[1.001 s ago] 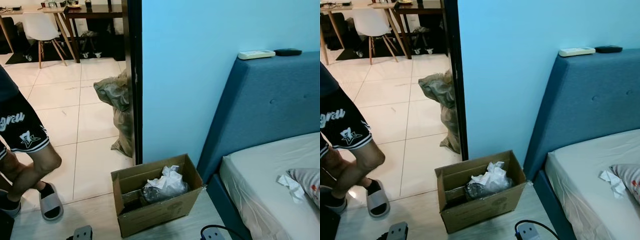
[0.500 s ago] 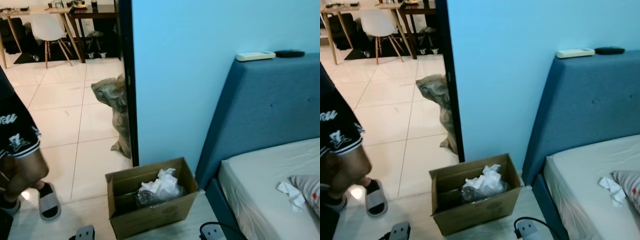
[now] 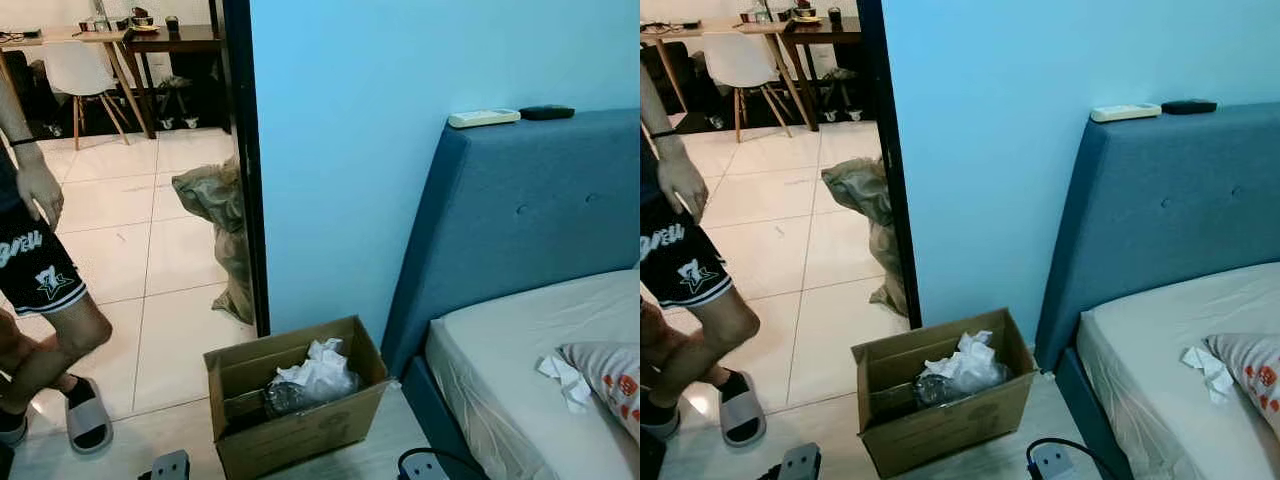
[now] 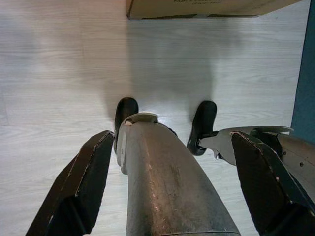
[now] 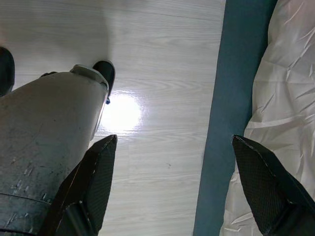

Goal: Clean up the room

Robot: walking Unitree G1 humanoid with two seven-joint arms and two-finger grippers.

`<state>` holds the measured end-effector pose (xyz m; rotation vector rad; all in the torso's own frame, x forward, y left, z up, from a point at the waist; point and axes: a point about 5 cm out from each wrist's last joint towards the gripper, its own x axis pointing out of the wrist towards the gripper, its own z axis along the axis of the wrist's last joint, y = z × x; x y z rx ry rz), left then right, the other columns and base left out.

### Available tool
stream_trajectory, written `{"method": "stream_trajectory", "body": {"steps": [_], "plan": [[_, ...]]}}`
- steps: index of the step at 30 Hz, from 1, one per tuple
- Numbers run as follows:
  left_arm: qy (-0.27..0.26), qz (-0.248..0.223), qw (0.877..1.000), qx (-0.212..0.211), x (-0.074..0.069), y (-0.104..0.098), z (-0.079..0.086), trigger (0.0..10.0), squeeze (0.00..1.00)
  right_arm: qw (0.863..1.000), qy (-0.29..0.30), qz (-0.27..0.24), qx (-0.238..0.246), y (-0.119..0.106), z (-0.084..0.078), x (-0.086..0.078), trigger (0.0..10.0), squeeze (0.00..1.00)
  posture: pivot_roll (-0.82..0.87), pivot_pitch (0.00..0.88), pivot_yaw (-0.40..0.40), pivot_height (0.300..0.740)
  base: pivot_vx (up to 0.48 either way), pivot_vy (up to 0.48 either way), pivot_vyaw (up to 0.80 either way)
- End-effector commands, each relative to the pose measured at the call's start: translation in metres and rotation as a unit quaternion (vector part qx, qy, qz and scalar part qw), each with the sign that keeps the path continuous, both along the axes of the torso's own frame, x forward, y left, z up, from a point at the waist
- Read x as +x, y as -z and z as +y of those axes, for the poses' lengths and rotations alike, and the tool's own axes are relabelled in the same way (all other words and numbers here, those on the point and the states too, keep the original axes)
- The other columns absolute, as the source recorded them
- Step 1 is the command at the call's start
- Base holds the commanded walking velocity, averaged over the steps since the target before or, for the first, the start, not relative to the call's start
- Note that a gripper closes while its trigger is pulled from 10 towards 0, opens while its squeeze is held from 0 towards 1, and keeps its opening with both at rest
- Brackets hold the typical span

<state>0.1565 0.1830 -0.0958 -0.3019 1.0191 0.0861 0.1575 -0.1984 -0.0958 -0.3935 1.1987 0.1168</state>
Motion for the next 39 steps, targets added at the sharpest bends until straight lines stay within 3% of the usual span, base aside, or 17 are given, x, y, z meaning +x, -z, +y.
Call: {"method": "stream_trajectory", "body": {"steps": [1,32,39], "plan": [[0.010,0.010,1.000,0.003,-0.004,0.002,0.000,10.0,0.00,1.000,-0.003,0.004,0.001,0.001,0.002,-0.002,10.0,0.00,0.00,0.000,-0.035,0.740,0.000,0.000,0.00],[0.029,0.010,0.999,0.011,-0.003,0.001,-0.001,10.0,0.00,1.000,-0.014,0.010,-0.010,0.000,-0.011,-0.005,10.0,0.00,0.00,0.000,-0.036,0.740,0.000,0.000,0.00],[0.024,0.009,1.000,0.009,-0.002,0.001,-0.001,10.0,0.00,1.000,-0.016,0.009,-0.008,0.001,-0.007,-0.005,10.0,0.00,0.02,0.000,-0.051,0.740,0.000,0.000,0.00]]}}
